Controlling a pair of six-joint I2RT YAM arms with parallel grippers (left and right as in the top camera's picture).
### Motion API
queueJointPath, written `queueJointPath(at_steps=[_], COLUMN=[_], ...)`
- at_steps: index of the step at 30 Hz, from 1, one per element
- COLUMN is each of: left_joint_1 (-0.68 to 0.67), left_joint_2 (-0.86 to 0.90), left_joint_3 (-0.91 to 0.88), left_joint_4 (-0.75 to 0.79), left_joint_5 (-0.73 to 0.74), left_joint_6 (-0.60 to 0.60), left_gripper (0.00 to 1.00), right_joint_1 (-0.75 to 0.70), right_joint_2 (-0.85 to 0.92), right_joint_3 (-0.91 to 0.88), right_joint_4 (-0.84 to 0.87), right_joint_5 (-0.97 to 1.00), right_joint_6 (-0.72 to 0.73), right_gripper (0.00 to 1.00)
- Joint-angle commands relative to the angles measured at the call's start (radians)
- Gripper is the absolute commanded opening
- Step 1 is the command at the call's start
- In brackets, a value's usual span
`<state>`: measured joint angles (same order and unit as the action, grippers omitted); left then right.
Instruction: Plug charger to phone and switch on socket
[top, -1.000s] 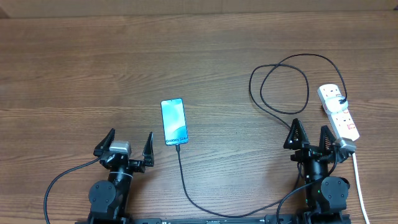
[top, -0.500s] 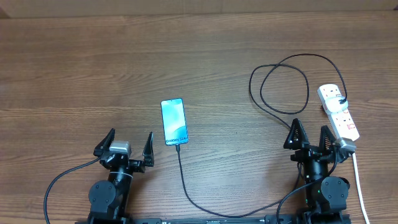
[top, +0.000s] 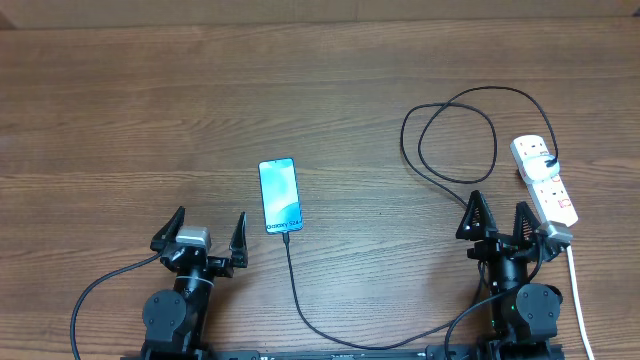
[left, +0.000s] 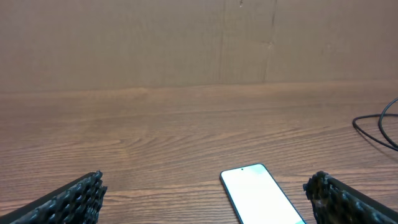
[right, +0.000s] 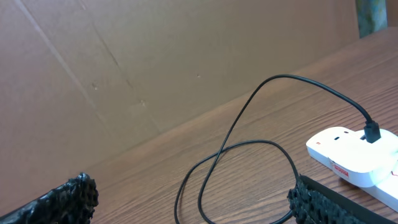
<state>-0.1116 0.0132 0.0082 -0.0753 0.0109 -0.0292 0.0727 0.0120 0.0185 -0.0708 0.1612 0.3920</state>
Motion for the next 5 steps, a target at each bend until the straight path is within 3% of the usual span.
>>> queueJointPath(at_steps=[1,5], left_joint_1=[-0.005,-0.005], left_joint_2=[-0.007,-0.007], left_joint_3=[-0.003,-0.003], left_joint_4=[-0.002,-0.002], left_joint_5=[-0.015,-0.015], left_joint_6=[0.003,0.003], left_gripper=[1.0,1.0], right_joint_1=[-0.003,-0.003], right_joint_2=[-0.009,-0.009], right_joint_3=[-0.011,-0.011], right_joint_4=[0.005,0.005], right_joint_5=[-0.002,-0.002], right_joint_6=[-0.004,-0.004], right_gripper=[1.0,1.0])
